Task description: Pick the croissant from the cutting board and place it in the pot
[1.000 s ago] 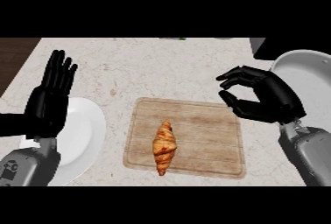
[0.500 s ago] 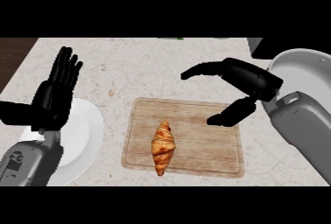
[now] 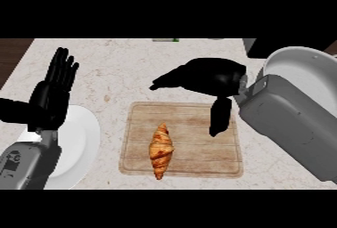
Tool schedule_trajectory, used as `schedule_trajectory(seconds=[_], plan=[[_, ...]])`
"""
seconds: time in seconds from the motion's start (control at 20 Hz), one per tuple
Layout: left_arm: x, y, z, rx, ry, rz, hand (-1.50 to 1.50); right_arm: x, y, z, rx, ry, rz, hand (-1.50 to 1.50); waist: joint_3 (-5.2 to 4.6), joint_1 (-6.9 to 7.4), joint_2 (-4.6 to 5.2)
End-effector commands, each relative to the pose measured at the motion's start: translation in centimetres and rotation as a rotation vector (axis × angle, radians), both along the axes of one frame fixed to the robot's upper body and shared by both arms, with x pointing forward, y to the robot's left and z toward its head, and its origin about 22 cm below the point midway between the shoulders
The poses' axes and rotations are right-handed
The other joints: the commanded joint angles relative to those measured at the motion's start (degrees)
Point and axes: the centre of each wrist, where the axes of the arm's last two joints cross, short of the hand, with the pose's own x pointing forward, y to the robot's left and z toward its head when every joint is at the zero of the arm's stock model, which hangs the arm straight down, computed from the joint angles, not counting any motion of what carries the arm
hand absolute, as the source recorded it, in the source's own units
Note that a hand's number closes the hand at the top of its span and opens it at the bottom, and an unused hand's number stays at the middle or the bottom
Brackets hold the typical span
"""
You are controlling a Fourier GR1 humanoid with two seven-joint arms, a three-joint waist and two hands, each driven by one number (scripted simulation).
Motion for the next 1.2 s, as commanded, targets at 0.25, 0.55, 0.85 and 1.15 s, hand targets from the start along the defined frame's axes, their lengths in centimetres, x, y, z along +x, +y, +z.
schedule_trajectory(seconds=[0.25, 0.55, 0.85, 1.15], plan=[[-0.4, 0.2, -1.4, 0.011, 0.01, 0.018, 0.0, -2.7, 8.7, -0.2, -0.245, -0.01, 0.038, -1.5, 0.06, -0.87, -0.2], [-1.0, 1.0, -0.2, -0.004, -0.004, 0.017, 0.0, -4.3, 11.0, -3.5, -0.35, 0.012, -0.029, -1.5, 0.08, -1.02, -0.26], [-1.0, 1.6, -3.2, -0.006, 0.002, 0.024, 0.0, -4.1, 9.4, -6.2, -0.394, 0.078, -0.027, -1.5, 0.08, -1.38, -0.1], [0.3, 2.1, 0.0, -0.01, 0.006, 0.027, 0.0, -5.4, 9.0, -10.0, -0.37, 0.052, 0.023, -1.5, 0.11, -1.16, -0.09]])
